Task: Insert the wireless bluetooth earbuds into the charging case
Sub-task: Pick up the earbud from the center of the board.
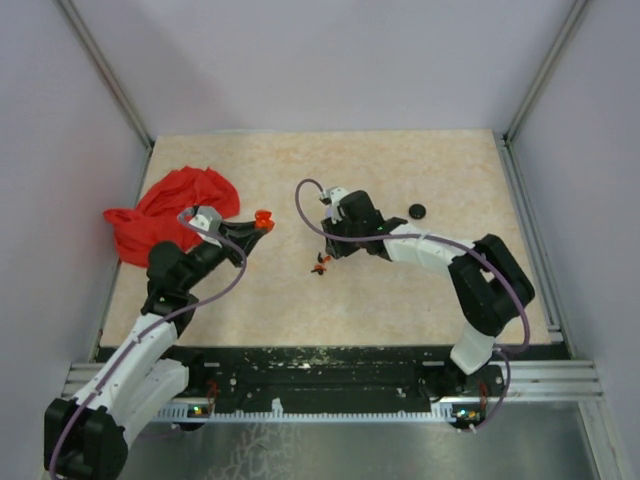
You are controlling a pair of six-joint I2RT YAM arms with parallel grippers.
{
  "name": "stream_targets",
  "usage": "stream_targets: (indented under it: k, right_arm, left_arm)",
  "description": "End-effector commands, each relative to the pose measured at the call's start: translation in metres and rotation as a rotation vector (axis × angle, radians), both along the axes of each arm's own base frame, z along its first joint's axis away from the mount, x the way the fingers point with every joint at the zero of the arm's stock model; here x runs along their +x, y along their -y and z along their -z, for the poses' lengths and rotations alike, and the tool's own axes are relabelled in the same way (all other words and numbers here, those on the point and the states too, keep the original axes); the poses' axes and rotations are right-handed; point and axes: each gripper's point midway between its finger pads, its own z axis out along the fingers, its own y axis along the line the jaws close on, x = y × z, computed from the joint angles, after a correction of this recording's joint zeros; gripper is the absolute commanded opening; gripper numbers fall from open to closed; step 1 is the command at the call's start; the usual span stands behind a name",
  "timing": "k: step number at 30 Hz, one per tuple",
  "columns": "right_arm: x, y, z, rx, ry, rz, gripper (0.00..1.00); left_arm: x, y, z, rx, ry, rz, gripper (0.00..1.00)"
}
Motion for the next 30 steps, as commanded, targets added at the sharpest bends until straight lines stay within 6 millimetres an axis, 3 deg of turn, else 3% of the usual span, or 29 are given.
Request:
stream_targets:
  k: [1, 7, 22, 30]
  right_arm:
    - [0.019, -0.01, 0.003, -0.043, 0.037, 0.061, 0.32]
    - [0.02, -0.018, 0.027, -0.117, 0.029, 0.066, 0.28]
    - [0.02, -0.021, 0.044, -0.192, 0.02, 0.058, 0.3]
    - [0.014, 0.004, 0.043, -0.301, 0.025, 0.068, 0.29]
  left_arm:
    - [0.004, -0.006, -0.008, -0.003, 0.024, -0.033, 0.01]
    - [0.004, -0.005, -0.008, -0.01, 0.016, -0.023, 0.01]
    - [0.003, -0.005, -0.008, -0.019, 0.01, -0.009, 0.01]
    - [0.003, -0.004, -0.006, -0.021, 0.001, 0.0, 0.01]
